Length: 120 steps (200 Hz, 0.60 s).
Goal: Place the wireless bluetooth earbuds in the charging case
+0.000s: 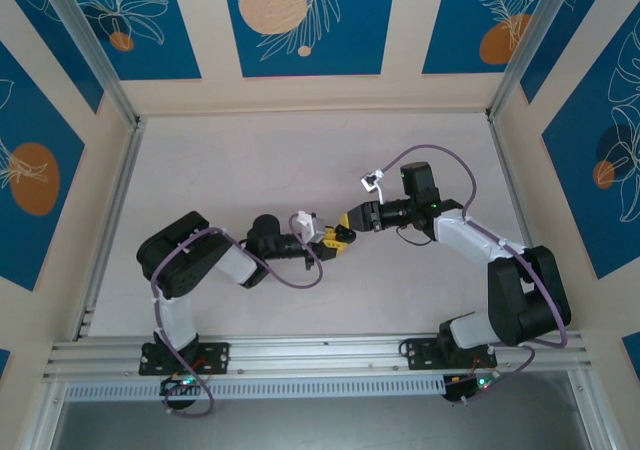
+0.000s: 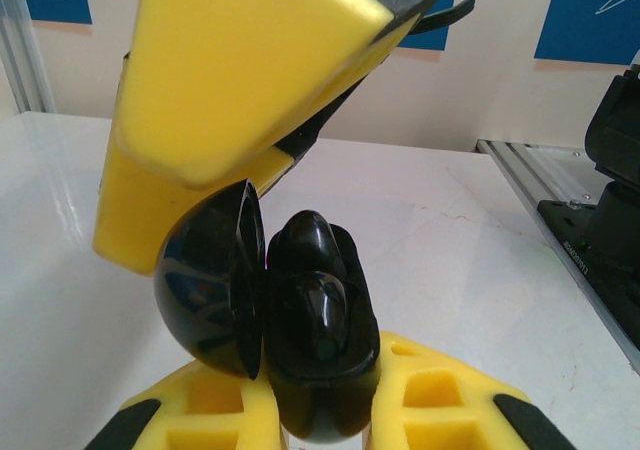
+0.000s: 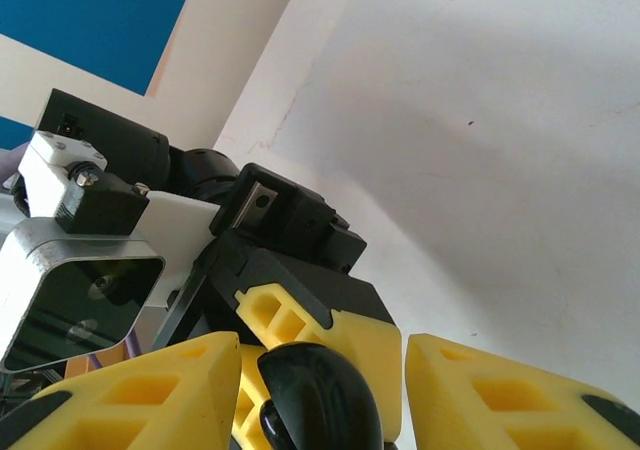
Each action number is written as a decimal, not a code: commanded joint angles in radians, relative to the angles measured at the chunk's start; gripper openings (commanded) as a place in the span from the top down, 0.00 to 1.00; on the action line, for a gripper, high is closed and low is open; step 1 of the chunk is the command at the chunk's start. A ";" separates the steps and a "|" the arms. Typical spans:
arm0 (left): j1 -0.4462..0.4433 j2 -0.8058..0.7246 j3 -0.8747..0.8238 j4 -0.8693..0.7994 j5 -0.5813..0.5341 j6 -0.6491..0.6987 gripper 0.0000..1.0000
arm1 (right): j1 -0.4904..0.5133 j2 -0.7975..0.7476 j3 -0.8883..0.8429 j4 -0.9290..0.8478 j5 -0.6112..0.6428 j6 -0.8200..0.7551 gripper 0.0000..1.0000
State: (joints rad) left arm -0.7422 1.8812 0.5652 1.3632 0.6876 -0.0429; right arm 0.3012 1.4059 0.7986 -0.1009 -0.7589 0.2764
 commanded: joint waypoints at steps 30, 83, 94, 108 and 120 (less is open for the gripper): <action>-0.009 -0.029 0.004 0.043 -0.015 0.017 0.84 | 0.007 -0.072 -0.015 -0.004 -0.056 -0.015 0.53; -0.008 -0.030 0.004 0.043 -0.025 0.016 0.84 | 0.005 -0.142 -0.048 -0.002 -0.070 -0.021 0.54; -0.009 -0.030 0.003 0.043 -0.025 0.016 0.84 | 0.003 -0.154 -0.053 -0.002 -0.066 -0.021 0.54; -0.008 -0.031 0.004 0.044 -0.024 0.016 0.84 | -0.001 -0.170 -0.061 -0.002 -0.054 -0.023 0.54; -0.009 -0.030 0.005 0.044 -0.022 0.015 0.84 | -0.006 -0.186 -0.067 -0.002 -0.026 -0.019 0.54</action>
State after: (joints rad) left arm -0.7422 1.8767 0.5652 1.3655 0.6609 -0.0425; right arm 0.3008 1.2602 0.7570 -0.0940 -0.7929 0.2722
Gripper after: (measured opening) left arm 0.170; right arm 0.455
